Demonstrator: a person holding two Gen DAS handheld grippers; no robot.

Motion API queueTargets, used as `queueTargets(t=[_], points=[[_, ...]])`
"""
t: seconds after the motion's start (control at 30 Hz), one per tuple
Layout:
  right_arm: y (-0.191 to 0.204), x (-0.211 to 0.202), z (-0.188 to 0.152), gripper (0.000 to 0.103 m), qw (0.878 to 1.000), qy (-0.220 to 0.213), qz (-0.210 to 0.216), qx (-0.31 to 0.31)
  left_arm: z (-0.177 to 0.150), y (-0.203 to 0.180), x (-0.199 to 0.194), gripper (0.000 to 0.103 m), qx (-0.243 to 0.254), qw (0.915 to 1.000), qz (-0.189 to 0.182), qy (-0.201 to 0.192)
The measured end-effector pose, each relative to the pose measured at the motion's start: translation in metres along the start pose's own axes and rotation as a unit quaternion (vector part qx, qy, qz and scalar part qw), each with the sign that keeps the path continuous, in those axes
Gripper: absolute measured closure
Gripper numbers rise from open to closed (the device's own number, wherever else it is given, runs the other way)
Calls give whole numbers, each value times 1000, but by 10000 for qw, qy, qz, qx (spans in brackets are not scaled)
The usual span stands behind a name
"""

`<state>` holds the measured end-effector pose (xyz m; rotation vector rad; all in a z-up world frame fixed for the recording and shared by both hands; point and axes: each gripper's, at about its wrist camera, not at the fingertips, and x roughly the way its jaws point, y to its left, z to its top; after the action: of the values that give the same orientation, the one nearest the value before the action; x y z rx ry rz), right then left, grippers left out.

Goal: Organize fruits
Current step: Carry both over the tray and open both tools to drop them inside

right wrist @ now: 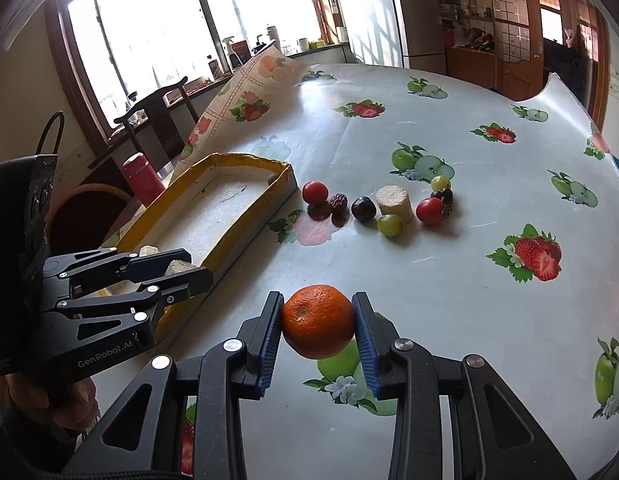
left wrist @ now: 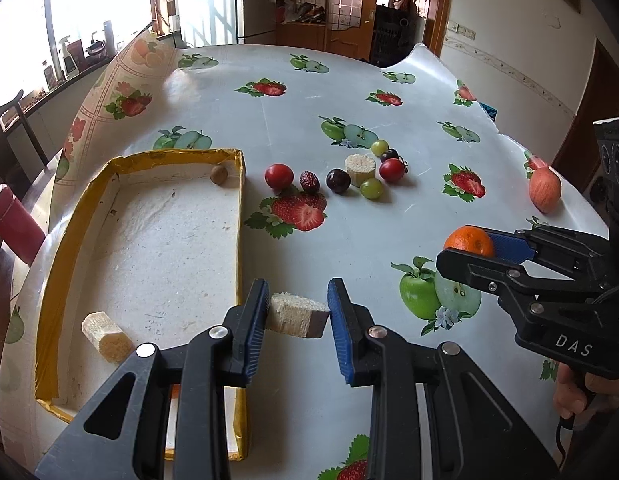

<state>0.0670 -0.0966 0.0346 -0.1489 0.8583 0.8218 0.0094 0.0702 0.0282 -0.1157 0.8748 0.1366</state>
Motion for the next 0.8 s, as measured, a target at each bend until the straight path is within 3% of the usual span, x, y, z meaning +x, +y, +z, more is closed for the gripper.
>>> queueTargets(t=[0.8], points=[[74,48,39,68,9970,138,434,-621,-2,81,-4,75,-470,9977,489,15]])
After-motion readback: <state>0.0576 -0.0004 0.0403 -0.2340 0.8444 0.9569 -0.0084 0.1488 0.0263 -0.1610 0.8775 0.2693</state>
